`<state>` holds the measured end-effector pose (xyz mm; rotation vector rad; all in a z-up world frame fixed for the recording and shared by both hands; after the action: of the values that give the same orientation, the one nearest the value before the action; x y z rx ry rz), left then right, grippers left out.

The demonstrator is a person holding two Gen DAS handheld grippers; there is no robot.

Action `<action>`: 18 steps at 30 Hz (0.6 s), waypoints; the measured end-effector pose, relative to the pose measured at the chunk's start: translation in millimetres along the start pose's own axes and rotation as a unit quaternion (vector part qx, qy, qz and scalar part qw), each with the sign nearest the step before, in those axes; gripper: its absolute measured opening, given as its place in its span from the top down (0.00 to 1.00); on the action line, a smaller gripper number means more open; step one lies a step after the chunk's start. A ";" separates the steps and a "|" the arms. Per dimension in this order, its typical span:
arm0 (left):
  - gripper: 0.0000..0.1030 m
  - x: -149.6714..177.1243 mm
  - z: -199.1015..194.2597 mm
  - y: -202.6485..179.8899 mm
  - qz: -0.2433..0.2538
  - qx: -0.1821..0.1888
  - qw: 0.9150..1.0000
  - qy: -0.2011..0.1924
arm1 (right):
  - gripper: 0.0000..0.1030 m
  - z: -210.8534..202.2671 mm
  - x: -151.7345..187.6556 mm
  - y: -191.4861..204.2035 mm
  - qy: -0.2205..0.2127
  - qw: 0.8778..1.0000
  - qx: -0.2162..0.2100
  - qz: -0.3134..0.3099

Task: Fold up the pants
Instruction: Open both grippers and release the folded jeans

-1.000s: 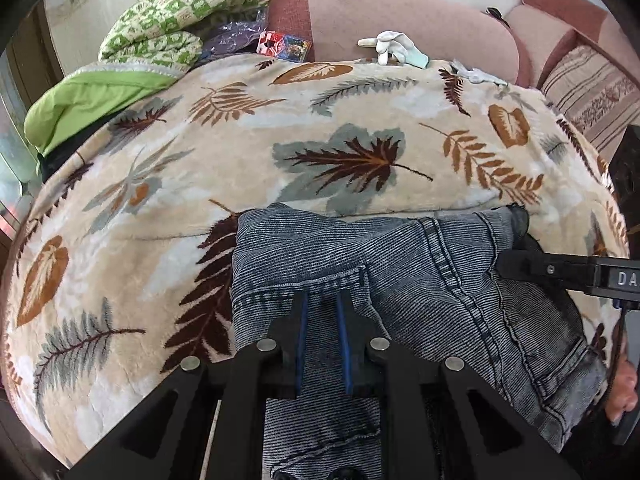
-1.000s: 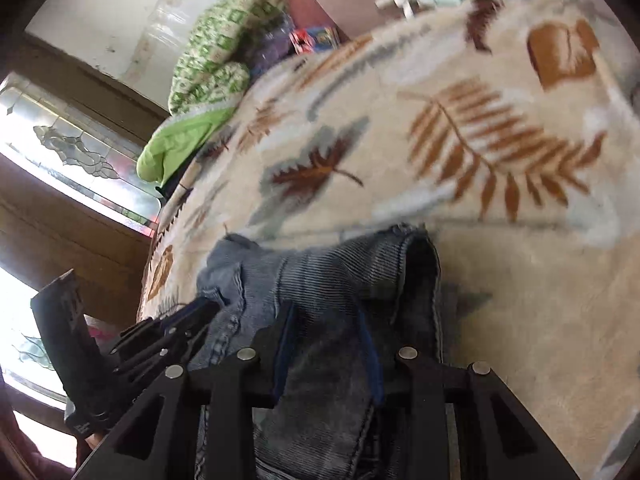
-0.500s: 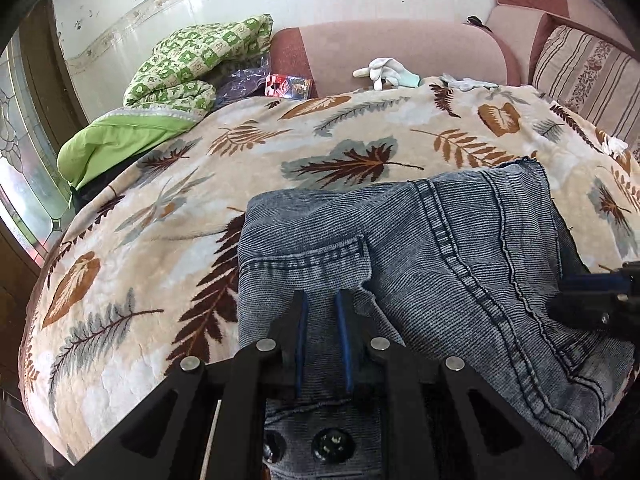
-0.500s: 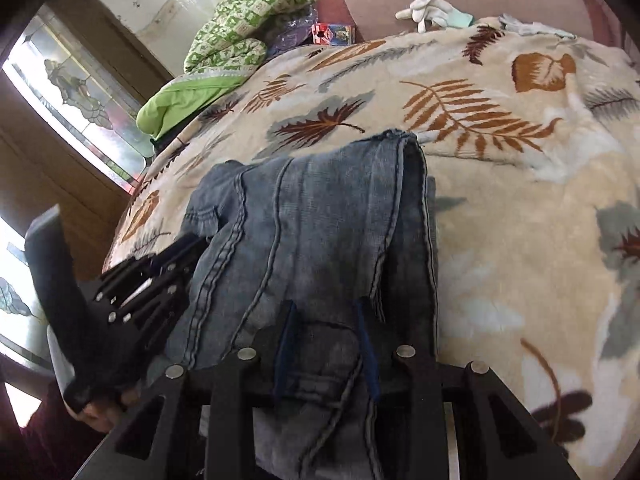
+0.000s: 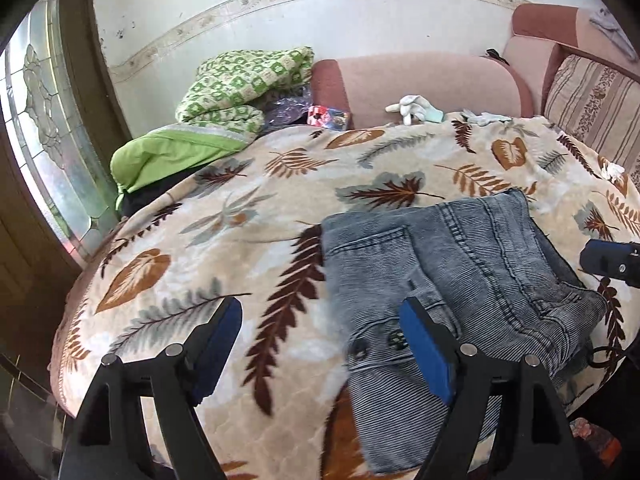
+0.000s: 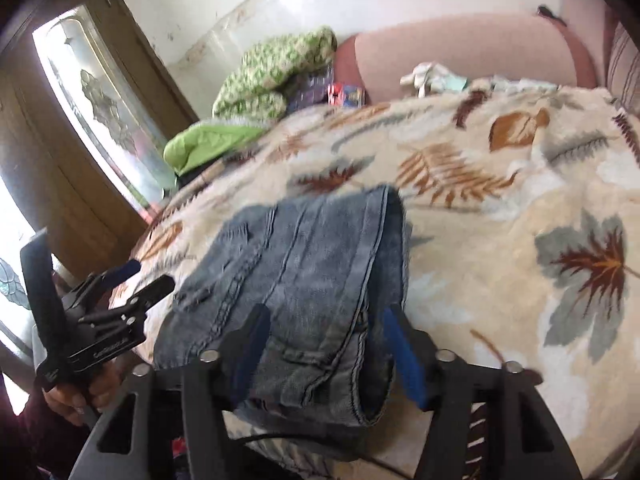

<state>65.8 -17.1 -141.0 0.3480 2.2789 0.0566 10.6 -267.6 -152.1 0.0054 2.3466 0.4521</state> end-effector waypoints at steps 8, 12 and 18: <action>0.21 -6.4 -4.0 15.3 -0.021 -0.017 1.000 -0.002 | 0.37 -5.2 -6.2 8.0 -0.017 0.999 0.014 -0.025; 0.20 -5.3 -3.2 17.2 -0.023 -0.019 1.000 0.001 | 0.37 -4.6 -8.1 3.1 -0.019 1.000 0.013 -0.013; 0.20 0.5 4.7 21.3 -0.030 -0.022 0.999 0.014 | 0.36 0.6 -5.0 -2.2 -0.010 1.000 0.009 0.003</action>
<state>73.9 3.1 -141.2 0.2577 2.3099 0.0805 15.0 -270.2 -149.9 0.0255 2.3317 0.4310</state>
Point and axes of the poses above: each gripper's, at about its wrist camera, not at the fingertips, and z roughly the way its jaws point, y to its left, x to its underside, the point moved 9 cm from there along z, roughly the way its jaws point, and after that the axes turned 4 degrees about -z, right-handed, at the moved point
